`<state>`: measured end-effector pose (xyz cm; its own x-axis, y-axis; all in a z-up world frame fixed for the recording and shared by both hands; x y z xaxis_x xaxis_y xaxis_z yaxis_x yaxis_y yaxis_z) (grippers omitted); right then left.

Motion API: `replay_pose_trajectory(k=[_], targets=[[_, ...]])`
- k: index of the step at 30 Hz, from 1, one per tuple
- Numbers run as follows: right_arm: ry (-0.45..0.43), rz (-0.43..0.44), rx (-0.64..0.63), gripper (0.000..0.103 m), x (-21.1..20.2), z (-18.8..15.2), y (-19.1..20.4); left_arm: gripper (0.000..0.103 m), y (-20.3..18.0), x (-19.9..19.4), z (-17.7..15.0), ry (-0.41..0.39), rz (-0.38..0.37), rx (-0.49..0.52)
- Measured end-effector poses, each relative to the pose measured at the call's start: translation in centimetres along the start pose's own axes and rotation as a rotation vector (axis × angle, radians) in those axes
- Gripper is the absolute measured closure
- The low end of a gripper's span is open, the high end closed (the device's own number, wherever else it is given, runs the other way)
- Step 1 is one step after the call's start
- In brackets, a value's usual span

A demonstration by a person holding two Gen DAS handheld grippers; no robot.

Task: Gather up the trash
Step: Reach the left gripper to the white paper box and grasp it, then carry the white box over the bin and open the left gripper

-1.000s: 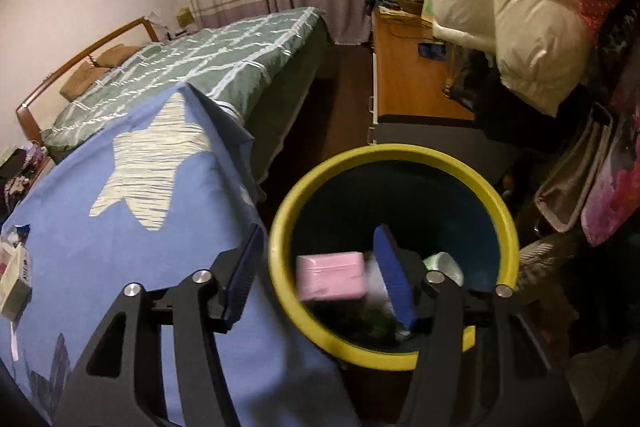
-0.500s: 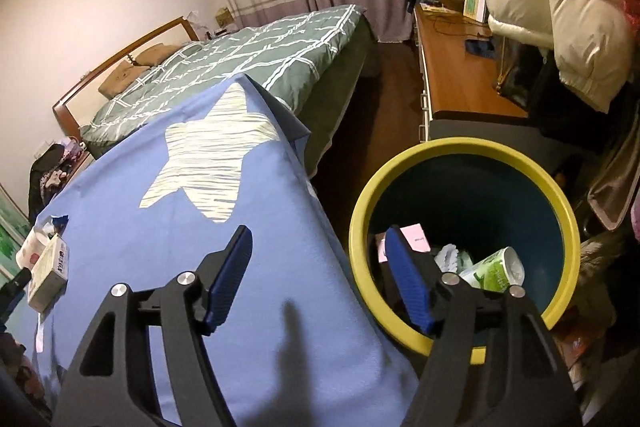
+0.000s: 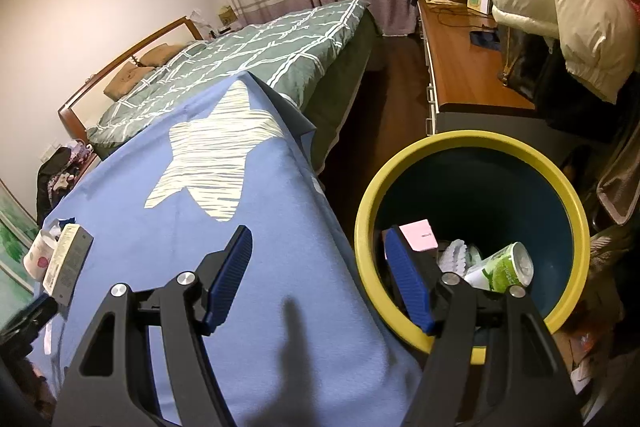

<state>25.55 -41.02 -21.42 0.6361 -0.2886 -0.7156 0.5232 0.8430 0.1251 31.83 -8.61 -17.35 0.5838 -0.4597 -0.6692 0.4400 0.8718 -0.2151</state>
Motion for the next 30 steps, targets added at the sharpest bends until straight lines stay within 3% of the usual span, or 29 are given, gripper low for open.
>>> replay_pose_trajectory(k=[3, 7, 11, 16, 18, 19, 25, 30], targets=[[-0.003, 0.005, -0.009, 0.038, 0.0, 0.0, 0.3, 0.013, 2.7, 0.0, 1.4, 0.025, 0.106, -0.026], [-0.002, 0.007, -0.009, 0.038, 0.0, 0.0, 0.3, 0.013, 5.3, 3.0, 1.7, 0.134, 0.107, -0.036], [0.002, 0.007, -0.011, 0.038, 0.0, 0.0, 0.4, 0.012, 6.7, 5.6, 2.6, 0.18, 0.136, -0.004], [0.002, 0.009, -0.021, 0.037, 0.1, 0.0, 0.7, 0.012, 7.9, 8.4, 2.9, 0.222, 0.099, -0.04], [0.003, 0.012, -0.02, 0.038, 0.1, 0.0, 0.7, 0.015, 8.0, 9.2, 2.9, 0.228, 0.097, -0.044], [0.003, 0.016, -0.016, 0.038, 0.1, 0.0, 0.7, 0.022, 8.0, 9.6, 2.9, 0.233, 0.102, -0.041], [-0.033, 0.038, -0.045, 0.038, -0.5, 0.1, 0.8, 0.032, 6.2, 9.8, 2.8, 0.231, 0.079, -0.043], [-0.059, 0.027, -0.089, 0.038, -1.8, 0.5, -0.8, 0.032, 1.0, 8.7, 3.0, 0.208, 0.034, 0.019]])
Point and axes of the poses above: each gripper's, at about its wrist camera, not at the fingertips, and x roughly the way its jaws point, y to its left, z to its top, the point moved 8 cm from there along x, roughly the way its jaws point, and after that the axes turned 12 degrees about -z, right-handed, at the moved point
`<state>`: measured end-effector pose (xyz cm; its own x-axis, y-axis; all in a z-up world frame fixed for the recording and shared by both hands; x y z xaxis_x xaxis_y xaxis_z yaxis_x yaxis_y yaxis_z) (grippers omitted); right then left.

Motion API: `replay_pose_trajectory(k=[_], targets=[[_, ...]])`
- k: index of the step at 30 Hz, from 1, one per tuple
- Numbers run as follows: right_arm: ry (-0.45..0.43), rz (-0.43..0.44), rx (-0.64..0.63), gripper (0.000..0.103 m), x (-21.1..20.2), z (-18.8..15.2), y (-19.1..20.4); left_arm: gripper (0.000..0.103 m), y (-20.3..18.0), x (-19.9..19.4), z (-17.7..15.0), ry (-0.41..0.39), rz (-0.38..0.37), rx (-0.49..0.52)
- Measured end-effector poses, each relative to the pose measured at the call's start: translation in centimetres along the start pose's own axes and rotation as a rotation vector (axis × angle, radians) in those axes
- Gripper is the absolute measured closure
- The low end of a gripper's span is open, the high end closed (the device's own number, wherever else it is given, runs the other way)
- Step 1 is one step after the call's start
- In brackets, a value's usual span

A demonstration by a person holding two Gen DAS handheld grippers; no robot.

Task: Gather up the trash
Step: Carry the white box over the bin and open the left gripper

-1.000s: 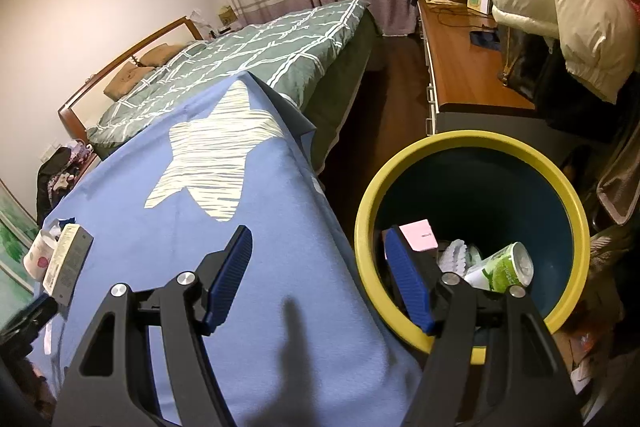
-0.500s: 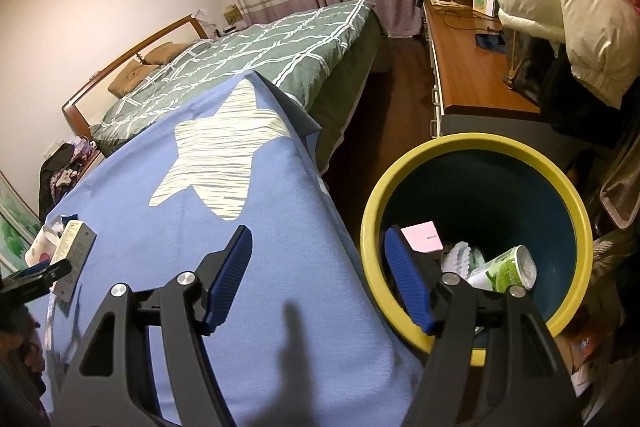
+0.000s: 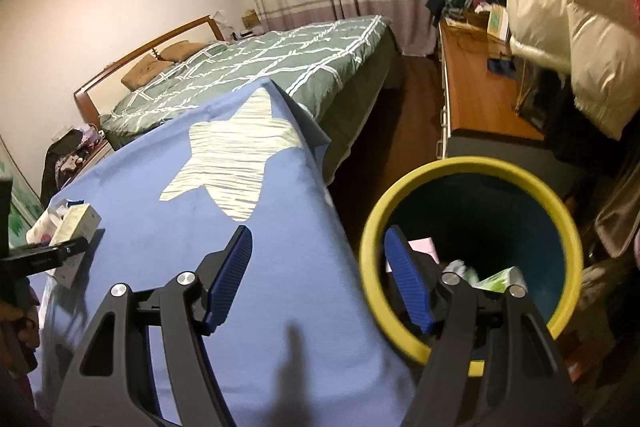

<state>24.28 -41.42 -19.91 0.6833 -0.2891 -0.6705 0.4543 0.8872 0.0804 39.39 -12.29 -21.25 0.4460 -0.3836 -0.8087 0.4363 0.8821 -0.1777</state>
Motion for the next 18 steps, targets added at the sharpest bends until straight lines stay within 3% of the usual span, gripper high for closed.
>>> replay_pose_trajectory(k=[9, 18], targets=[[-0.035, -0.119, 0.022, 0.038, -3.3, -0.2, -8.3, 0.032, -17.7, 1.7, 0.5, 0.029, -0.224, 0.217], [0.013, -0.179, 0.114, 0.038, -3.8, -2.6, -15.9, 0.032, -33.1, 6.1, -0.3, 0.117, -0.341, 0.383]])
Point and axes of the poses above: each gripper's, at about its wrist camera, not at the fingertips, and x roughly the way its jaws point, y to its left, z to its top, the point moved 8 cm from there along x, roughly the way its jaws point, and after that the axes turned 12 degrees about -z, right-handed, at the moved point
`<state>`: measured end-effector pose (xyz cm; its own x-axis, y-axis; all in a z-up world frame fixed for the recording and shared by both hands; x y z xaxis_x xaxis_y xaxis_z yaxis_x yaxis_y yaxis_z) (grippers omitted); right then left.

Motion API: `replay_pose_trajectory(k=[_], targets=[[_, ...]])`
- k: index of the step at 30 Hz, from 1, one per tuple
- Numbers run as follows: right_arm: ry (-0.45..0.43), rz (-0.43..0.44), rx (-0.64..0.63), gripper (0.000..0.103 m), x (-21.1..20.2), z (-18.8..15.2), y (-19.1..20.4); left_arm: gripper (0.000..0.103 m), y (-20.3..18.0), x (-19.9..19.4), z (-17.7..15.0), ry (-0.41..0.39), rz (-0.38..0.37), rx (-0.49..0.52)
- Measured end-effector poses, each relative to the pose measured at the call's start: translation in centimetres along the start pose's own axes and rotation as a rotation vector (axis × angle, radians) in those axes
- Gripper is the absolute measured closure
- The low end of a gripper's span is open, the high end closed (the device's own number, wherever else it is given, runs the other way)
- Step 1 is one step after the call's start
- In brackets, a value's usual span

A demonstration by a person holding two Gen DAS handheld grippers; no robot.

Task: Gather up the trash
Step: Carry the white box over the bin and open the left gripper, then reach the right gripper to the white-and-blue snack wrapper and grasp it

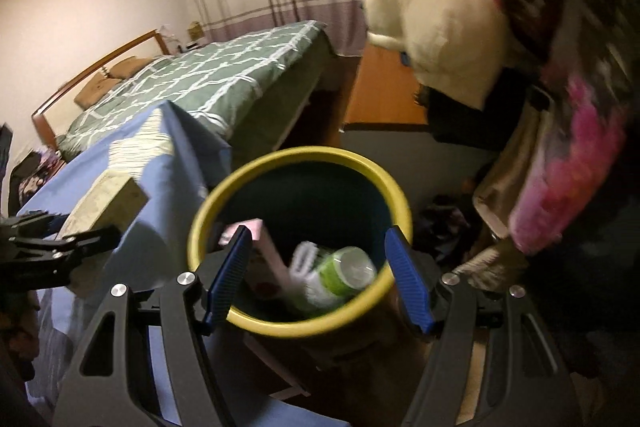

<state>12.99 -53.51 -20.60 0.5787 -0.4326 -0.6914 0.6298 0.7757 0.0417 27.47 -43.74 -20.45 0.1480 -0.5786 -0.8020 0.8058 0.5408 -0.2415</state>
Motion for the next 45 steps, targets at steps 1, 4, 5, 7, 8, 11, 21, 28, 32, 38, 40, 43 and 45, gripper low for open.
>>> replay_pose_trajectory(k=[1, 4, 5, 7, 8, 11, 21, 28, 32, 38, 40, 43, 45], targets=[[0.004, -0.003, 0.008, 0.037, 0.2, -0.1, -0.6, 0.032, -0.8, 0.5, 0.0, 0.005, -0.007, 0.007], [0.016, -0.018, 0.032, 0.037, 0.6, -0.6, -2.3, 0.032, -3.2, 3.2, 1.5, 0.025, -0.012, 0.037], [0.02, -0.023, 0.041, 0.037, 0.7, -0.7, -2.9, 0.032, -3.8, 4.1, 2.0, 0.033, -0.019, 0.04], [0.023, -0.03, 0.054, 0.037, 0.7, -1.0, -3.7, 0.031, -4.4, 5.4, 2.6, 0.042, -0.031, 0.041], [0.025, -0.036, 0.061, 0.037, 0.8, -1.0, -4.1, 0.031, -4.6, 6.0, 2.9, 0.042, -0.026, 0.042], [0.03, -0.043, 0.071, 0.037, 1.0, -1.3, -4.8, 0.021, -4.2, 6.1, 3.5, 0.016, -0.013, 0.03], [0.044, 0.016, 0.023, 0.038, 1.8, -1.2, -1.6, 0.011, 1.5, -4.4, 0.6, -0.151, 0.074, -0.037], [0.007, 0.099, -0.086, 0.038, 0.7, 0.6, 5.4, 0.01, 10.5, -13.7, -7.5, -0.244, 0.222, -0.193], [-0.017, 0.174, -0.193, 0.038, -0.7, 1.4, 11.8, 0.009, 17.1, -18.7, -13.7, -0.271, 0.369, -0.314], [-0.009, 0.354, -0.37, 0.038, -3.1, 1.3, 23.6, 0.009, 25.8, -26.1, -22.9, -0.326, 0.554, -0.506], [0.01, 0.425, -0.421, 0.037, -4.0, 1.0, 27.8, 0.009, 27.7, -27.9, -25.4, -0.34, 0.594, -0.552], [0.019, 0.493, -0.51, 0.037, -5.6, 0.1, 34.1, 0.009, 29.6, -29.8, -28.9, -0.355, 0.633, -0.604], [0.033, 0.544, -0.572, 0.038, -6.6, -1.0, 38.7, 0.009, 30.3, -30.4, -30.1, -0.358, 0.64, -0.62]])
Point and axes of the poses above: each gripper's, at about its wrist camera, not at the fingertips, and x roughly the way its jaws point, y to its left, z to its top, the point moved 8 cm from there along x, roughly the way its jaws point, and after that the axes turned 12 degrees about -z, right-handed, at the moved point
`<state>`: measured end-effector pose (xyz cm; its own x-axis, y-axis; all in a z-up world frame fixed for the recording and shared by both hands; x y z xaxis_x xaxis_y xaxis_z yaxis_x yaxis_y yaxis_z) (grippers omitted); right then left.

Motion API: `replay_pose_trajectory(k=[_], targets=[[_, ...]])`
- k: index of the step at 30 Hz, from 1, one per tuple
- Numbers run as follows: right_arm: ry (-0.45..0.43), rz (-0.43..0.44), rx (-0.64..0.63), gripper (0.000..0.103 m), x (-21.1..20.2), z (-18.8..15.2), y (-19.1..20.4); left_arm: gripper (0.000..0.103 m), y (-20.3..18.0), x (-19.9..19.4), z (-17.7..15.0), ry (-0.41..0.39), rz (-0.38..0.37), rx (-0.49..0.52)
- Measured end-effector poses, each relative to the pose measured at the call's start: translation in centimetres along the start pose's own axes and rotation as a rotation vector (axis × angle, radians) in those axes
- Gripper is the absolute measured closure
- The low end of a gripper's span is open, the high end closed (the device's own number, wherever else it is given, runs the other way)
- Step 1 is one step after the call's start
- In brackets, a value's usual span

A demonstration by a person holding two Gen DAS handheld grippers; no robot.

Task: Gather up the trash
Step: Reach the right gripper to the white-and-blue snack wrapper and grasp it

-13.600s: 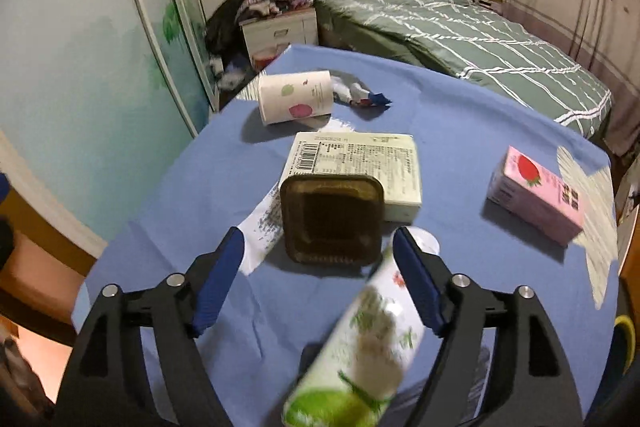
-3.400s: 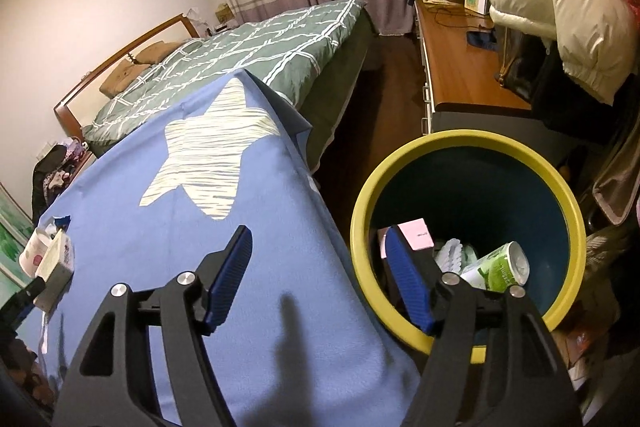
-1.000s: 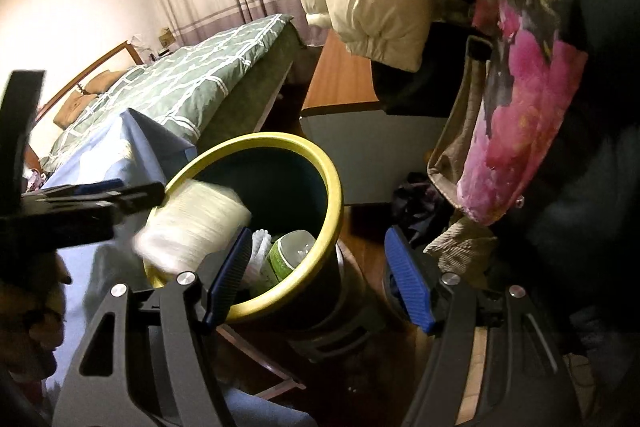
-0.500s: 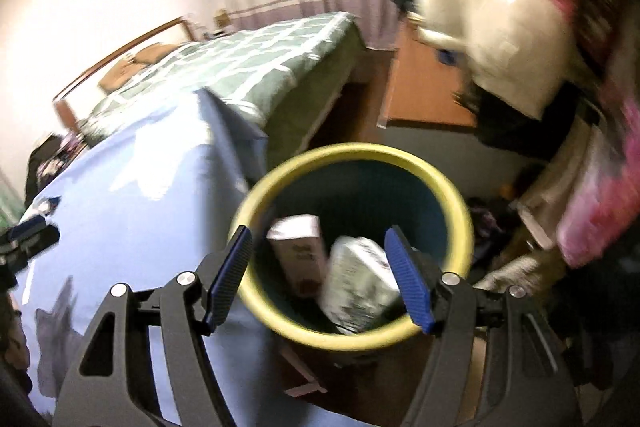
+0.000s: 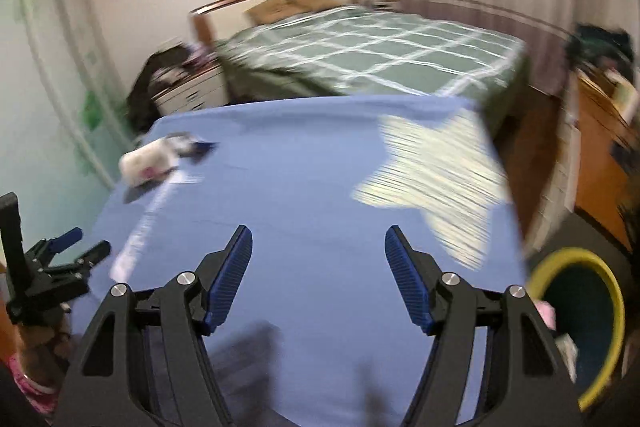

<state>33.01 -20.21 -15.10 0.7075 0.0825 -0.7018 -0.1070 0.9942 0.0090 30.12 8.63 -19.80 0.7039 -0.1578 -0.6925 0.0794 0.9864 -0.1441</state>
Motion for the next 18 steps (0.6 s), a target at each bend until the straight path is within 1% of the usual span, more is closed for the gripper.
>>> replay_pose_trajectory(k=[1, 4, 6, 8, 10, 11, 15, 18], targets=[[0.004, 0.016, -0.02, 0.038, 0.5, 0.6, 1.5, 0.009, 1.0, -0.1, -0.3, 0.0, 0.003, -0.011], [0.015, 0.053, -0.08, 0.038, 2.8, 2.5, 6.3, 0.009, 2.0, -0.2, -0.9, -0.001, 0.0, -0.039], [0.029, 0.095, -0.104, 0.038, 4.8, 3.9, 9.2, 0.009, 1.9, -0.1, -1.2, 0.0, -0.001, -0.044], [0.041, 0.103, -0.124, 0.038, 6.5, 5.0, 11.2, 0.009, 1.8, -0.2, -1.3, 0.0, -0.011, -0.057], [0.046, 0.102, -0.156, 0.042, 8.7, 6.2, 13.4, 0.009, 1.9, -0.5, -1.5, -0.009, -0.019, -0.074], [0.056, 0.104, -0.176, 0.043, 10.3, 6.8, 14.5, 0.009, 1.8, -0.5, -1.4, -0.007, -0.021, -0.079], [0.069, 0.106, -0.212, 0.049, 13.0, 8.8, 16.9, 0.009, 2.1, -0.2, -1.6, 0.002, -0.028, -0.112], [0.063, 0.121, -0.246, 0.05, 14.9, 10.2, 18.6, 0.009, 2.2, -0.1, -1.8, 0.012, -0.022, -0.123]])
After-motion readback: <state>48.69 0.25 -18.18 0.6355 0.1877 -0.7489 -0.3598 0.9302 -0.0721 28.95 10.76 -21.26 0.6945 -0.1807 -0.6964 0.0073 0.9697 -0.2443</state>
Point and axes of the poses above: each gripper's, at about its wrist camera, not at the fingertips, and x roughly the way its jaws point, y to its left, z to its top, the point moved 8 cm from there along x, roughly the way its jaws point, and after that the axes turned 12 degrees about -z, right-handed, at the moved point
